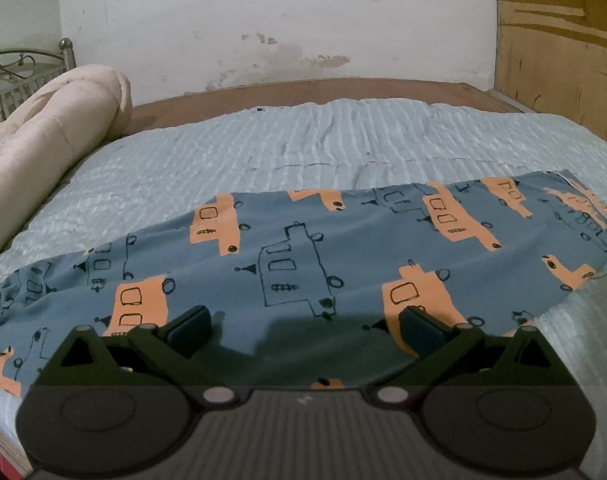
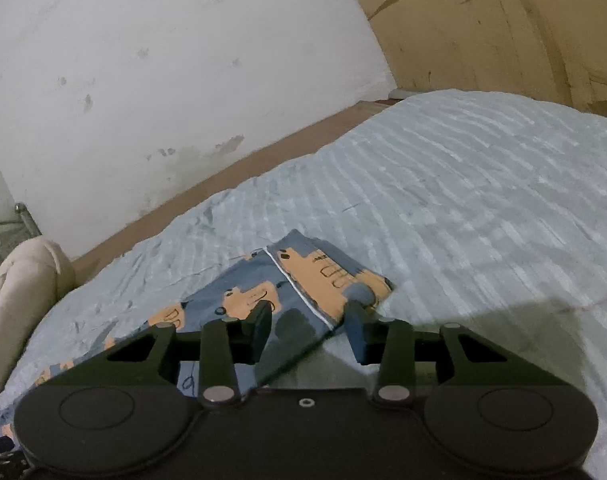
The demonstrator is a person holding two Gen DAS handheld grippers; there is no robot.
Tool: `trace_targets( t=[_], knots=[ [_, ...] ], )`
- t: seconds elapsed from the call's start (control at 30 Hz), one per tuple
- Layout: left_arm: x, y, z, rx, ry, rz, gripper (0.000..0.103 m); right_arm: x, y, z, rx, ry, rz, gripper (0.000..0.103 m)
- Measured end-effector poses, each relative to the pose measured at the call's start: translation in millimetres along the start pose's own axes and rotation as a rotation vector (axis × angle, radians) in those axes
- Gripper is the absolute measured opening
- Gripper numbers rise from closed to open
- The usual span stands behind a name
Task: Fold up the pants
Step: 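Lower the right tool onto the pants waistband and close it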
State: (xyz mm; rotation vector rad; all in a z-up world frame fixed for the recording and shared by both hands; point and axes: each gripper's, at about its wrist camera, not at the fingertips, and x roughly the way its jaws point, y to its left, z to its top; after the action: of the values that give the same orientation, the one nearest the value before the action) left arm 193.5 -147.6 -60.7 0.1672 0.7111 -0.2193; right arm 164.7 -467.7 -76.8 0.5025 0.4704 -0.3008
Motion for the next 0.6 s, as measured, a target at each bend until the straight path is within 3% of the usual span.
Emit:
trace_targets(
  t=[0.2, 0.27, 0.4, 0.6],
  knots=[
    [0, -1, 0, 0.005, -0.001, 0.002, 0.102, 17, -4, 9, 0.026, 0.012, 0.011, 0.027],
    [-1, -1, 1, 0.007, -0.003, 0.000, 0.102, 22, -3, 10, 0.019, 0.025, -0.007, 0.012],
    [1, -1, 1, 0.001, 0.000, 0.001, 0.102, 17, 1, 9, 0.016, 0.036, -0.056, 0.014],
    [4, -4, 6, 0.010, -0.001, 0.001, 0.102, 20, -8, 7, 0.057, 0.059, -0.049, 0.014]
  ],
)
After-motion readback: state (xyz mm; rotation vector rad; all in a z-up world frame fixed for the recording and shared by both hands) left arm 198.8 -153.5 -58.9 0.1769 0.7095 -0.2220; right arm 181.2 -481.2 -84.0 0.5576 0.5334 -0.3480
